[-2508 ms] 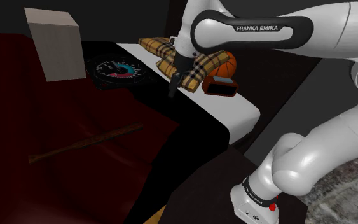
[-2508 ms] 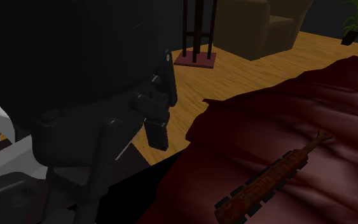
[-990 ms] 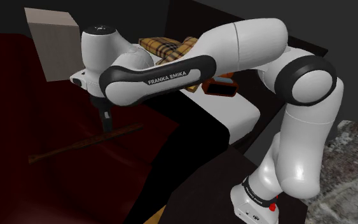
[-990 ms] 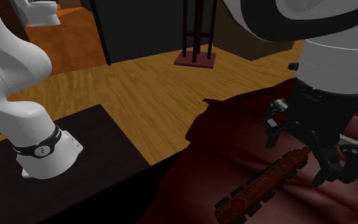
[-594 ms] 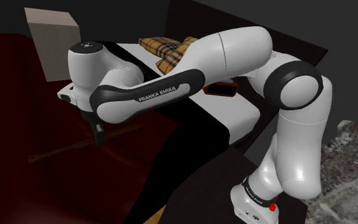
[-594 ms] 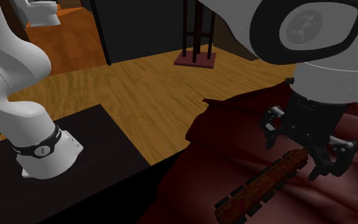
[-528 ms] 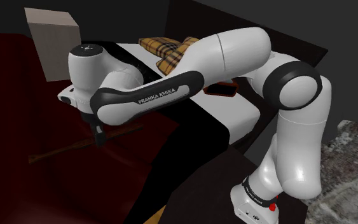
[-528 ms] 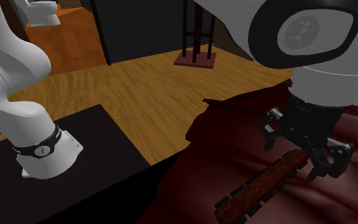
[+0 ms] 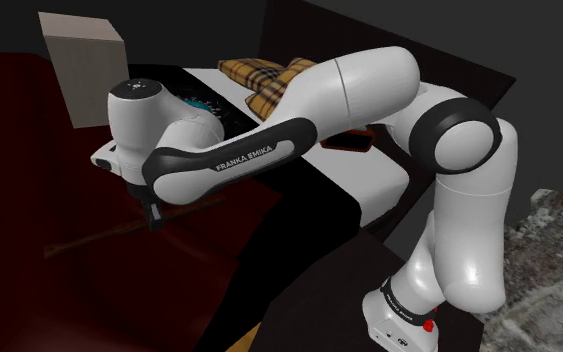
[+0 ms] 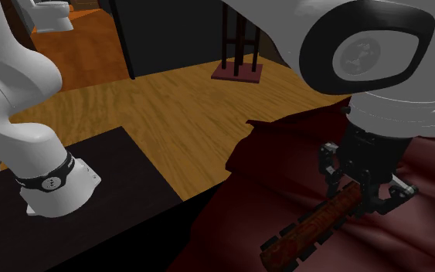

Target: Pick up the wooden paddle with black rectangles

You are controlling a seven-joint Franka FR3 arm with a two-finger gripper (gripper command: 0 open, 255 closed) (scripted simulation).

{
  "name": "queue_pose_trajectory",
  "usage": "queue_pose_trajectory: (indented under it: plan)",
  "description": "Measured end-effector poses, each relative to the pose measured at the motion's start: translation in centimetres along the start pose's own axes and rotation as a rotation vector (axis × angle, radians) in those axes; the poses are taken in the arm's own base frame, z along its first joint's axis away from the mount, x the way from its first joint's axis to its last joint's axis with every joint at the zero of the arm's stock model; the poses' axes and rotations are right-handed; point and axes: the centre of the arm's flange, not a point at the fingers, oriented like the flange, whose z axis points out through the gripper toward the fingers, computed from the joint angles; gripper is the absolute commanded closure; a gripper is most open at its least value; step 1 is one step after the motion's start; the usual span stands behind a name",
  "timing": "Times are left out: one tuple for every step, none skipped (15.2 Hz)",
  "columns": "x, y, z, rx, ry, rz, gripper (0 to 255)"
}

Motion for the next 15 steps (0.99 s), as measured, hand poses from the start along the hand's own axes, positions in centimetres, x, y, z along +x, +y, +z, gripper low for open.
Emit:
queue_pose_trajectory:
  plan:
    - [0.0,0.0,0.0,-0.001,0.002,0.0,255]
    - [0.0,0.0,0.0,-0.002,0.003,0.0,255]
    - [0.0,0.0,0.0,-0.002,0.004,0.0,255]
    - [0.0,0.0,0.0,-0.003,0.004,0.0,255]
    - [0.0,0.0,0.0,-0.002,0.004,0.0,255]
    - [0.0,0.0,0.0,-0.002,0.004,0.001,255]
    - [0.0,0.0,0.0,-0.002,0.004,0.001,255]
    - [-0.1,0.1,-0.1,-0.002,0.002,0.002,255]
    - [-0.2,0.3,-0.3,-0.001,0.0,0.004,255]
    - [-0.2,0.3,-0.7,-0.001,-0.001,0.004,255]
    - [-0.2,0.4,-1.2,0.0,-0.001,0.004,255]
    - [-0.2,0.5,-1.5,-0.001,-0.001,0.005,255]
    - [-0.2,0.5,-2.1,0.0,-0.001,0.005,255]
    - [-0.2,0.7,-2.7,0.0,-0.001,0.005,255]
    - [-0.2,0.6,-3.2,0.0,-0.001,0.005,255]
